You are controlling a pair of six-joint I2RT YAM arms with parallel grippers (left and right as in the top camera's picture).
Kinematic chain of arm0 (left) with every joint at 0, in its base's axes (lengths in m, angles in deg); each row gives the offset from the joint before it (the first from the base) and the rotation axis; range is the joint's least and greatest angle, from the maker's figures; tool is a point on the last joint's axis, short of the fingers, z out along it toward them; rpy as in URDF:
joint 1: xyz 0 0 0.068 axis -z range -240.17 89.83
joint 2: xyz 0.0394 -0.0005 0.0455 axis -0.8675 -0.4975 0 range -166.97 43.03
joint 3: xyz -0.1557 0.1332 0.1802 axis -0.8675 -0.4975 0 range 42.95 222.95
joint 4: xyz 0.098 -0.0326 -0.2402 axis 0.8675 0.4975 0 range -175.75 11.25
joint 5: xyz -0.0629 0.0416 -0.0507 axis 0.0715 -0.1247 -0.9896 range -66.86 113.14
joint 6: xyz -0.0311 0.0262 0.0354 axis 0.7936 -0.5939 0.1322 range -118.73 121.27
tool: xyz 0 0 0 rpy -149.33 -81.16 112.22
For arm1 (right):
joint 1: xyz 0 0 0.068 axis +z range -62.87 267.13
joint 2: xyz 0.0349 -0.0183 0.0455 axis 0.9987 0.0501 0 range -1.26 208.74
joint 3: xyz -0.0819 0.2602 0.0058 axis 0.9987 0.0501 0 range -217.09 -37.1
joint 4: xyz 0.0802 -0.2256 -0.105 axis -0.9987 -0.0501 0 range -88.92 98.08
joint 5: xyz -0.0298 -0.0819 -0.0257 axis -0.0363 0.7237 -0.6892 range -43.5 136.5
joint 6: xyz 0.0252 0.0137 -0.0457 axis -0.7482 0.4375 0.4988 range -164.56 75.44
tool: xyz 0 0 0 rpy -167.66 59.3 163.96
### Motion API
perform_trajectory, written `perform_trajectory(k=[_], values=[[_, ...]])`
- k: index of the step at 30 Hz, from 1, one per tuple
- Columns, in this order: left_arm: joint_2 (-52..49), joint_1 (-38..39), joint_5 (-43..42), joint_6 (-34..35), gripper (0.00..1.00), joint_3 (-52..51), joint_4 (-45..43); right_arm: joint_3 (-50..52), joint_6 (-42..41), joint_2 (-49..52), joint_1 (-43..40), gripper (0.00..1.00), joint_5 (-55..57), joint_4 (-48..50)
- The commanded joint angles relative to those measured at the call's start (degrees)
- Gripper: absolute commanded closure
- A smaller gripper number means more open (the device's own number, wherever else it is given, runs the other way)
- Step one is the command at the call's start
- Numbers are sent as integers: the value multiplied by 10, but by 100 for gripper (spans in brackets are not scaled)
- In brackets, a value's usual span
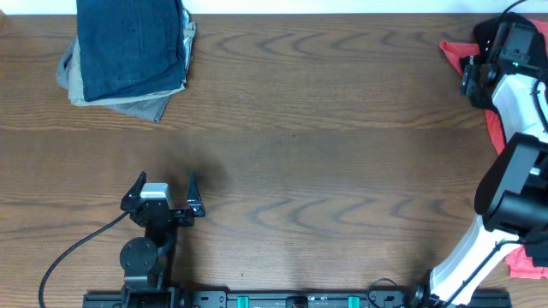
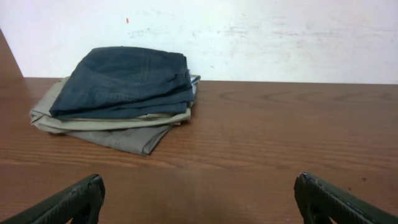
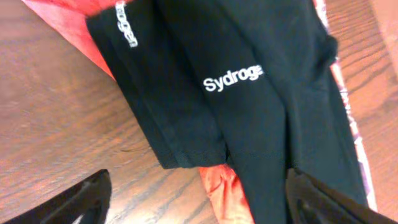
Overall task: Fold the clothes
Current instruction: 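Reach the right gripper to the black shirt on the right and grasp it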
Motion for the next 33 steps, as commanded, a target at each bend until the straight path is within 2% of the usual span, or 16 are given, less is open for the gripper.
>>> perform_trajectory(k=[1, 9, 33], values=[[4, -2, -7, -2, 2, -9, 20, -9, 12, 24, -6, 21, -8, 7], [4, -2, -7, -2, 2, -9, 20, -9, 12, 60, -11, 39, -58, 35], [4, -2, -7, -2, 2, -9, 20, -9, 1, 126, -30, 37, -69, 76]])
